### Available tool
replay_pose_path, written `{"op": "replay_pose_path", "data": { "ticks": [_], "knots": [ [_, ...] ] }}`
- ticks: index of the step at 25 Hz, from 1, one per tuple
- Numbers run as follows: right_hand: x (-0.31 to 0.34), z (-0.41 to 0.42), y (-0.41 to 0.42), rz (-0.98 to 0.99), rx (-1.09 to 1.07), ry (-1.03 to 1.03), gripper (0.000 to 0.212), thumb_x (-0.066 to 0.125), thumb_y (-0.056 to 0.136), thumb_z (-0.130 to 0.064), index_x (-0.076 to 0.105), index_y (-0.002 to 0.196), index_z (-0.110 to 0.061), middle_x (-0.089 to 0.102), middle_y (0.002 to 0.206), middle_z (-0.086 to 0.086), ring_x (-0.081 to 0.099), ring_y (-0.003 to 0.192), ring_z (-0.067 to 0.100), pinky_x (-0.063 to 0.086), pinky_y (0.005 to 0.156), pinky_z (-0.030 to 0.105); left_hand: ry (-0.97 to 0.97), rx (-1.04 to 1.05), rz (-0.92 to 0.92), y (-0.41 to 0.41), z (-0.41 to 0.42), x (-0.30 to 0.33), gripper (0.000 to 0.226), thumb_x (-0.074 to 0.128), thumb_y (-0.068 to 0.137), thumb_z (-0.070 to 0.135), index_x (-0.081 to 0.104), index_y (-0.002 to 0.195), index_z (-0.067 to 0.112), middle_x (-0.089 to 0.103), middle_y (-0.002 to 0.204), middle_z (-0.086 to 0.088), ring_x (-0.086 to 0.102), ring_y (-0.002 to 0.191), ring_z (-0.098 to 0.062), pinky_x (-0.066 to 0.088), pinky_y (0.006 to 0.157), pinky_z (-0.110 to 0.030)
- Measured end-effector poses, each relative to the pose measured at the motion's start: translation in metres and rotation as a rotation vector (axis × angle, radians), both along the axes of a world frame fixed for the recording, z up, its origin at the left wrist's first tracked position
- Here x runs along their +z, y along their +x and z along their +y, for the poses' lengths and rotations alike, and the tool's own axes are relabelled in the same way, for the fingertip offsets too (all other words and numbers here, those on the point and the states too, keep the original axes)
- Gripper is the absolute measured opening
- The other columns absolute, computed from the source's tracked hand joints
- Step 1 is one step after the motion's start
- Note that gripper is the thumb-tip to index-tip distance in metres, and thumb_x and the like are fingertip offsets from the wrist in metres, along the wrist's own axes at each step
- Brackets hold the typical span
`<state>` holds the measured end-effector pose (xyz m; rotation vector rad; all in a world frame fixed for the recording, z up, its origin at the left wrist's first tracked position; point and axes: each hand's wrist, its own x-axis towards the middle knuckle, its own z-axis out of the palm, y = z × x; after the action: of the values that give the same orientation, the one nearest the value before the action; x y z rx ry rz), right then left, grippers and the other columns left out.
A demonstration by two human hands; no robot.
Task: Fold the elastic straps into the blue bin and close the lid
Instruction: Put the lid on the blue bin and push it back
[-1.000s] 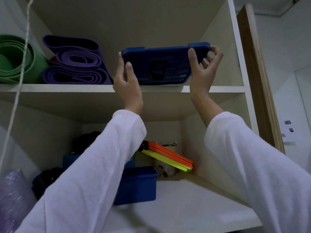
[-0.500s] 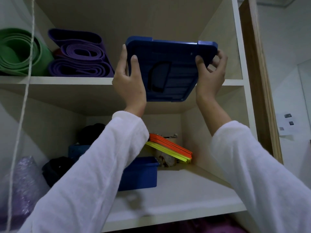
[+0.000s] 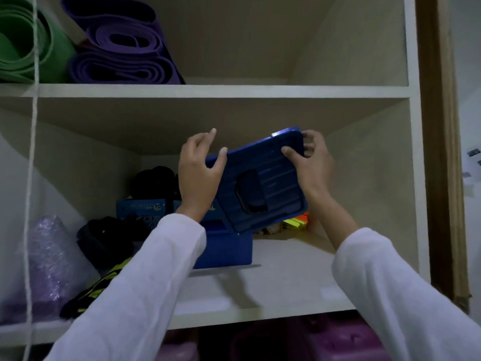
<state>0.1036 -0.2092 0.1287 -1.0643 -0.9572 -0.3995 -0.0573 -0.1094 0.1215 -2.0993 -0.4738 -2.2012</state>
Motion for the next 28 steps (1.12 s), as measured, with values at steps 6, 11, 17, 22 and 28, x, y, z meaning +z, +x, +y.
{"op": "replay_pose_path", "data": {
  "ticks": [6, 11, 17, 22, 28],
  "knots": [
    [-0.030, 0.046, 0.010, -0.067, -0.027, -0.144, 0.031, 0.067, 0.084, -0.028, 0.056, 0.112, -0.022, 0.063, 0.110, 0.003, 0.059, 0.096, 0.016, 0.045, 0.074, 0.019, -0.014, 0.073, 0.370, 0.016, 0.033, -0.014, 0.036, 0.058, 0.091, 0.026, 0.065, 0.122, 0.009, 0.068, 0.104, -0.009, 0.060, 0.101, -0.021, 0.046, 0.084, -0.027],
    [-0.028, 0.082, 0.024, -0.150, -0.052, -0.161, 0.031, 0.067, 0.083, -0.026, 0.057, 0.112, -0.020, 0.064, 0.110, 0.002, 0.058, 0.097, 0.014, 0.049, 0.081, 0.024, -0.019, 0.025, 0.395, 0.033, 0.070, -0.018, 0.025, 0.063, 0.088, 0.018, 0.070, 0.107, 0.003, 0.069, 0.096, -0.013, 0.063, 0.089, -0.022, 0.035, 0.072, -0.011],
    [-0.022, 0.124, 0.034, -0.300, -0.080, -0.222, 0.050, 0.059, 0.091, -0.018, 0.043, 0.138, -0.018, 0.048, 0.139, 0.002, 0.044, 0.125, 0.010, 0.032, 0.101, 0.013, -0.106, 0.045, 0.097, 0.039, 0.112, -0.018, 0.020, 0.060, 0.088, 0.014, 0.067, 0.088, -0.004, 0.065, 0.086, -0.018, 0.052, 0.075, -0.016, 0.032, 0.065, -0.014],
    [-0.059, 0.163, 0.069, 0.097, -0.103, -0.483, 0.071, 0.056, 0.090, -0.040, 0.024, 0.147, -0.012, 0.041, 0.144, 0.011, 0.038, 0.135, 0.027, 0.037, 0.104, 0.036, -0.373, -0.024, -0.120, 0.030, 0.157, -0.019, 0.024, 0.057, 0.091, 0.016, 0.069, 0.095, -0.004, 0.062, 0.083, -0.008, 0.053, 0.079, -0.012, 0.036, 0.067, -0.014],
    [-0.087, 0.216, 0.087, 0.408, 0.402, -0.621, 0.019, 0.055, 0.094, -0.020, 0.062, 0.103, -0.004, 0.063, 0.105, 0.014, 0.061, 0.094, 0.030, 0.050, 0.091, 0.044, -0.707, -0.022, -0.249, 0.021, 0.222, -0.055, 0.022, 0.054, 0.093, 0.011, 0.069, 0.087, -0.003, 0.060, 0.074, -0.007, 0.054, 0.081, -0.019, 0.048, 0.073, -0.021]
  ]
}}
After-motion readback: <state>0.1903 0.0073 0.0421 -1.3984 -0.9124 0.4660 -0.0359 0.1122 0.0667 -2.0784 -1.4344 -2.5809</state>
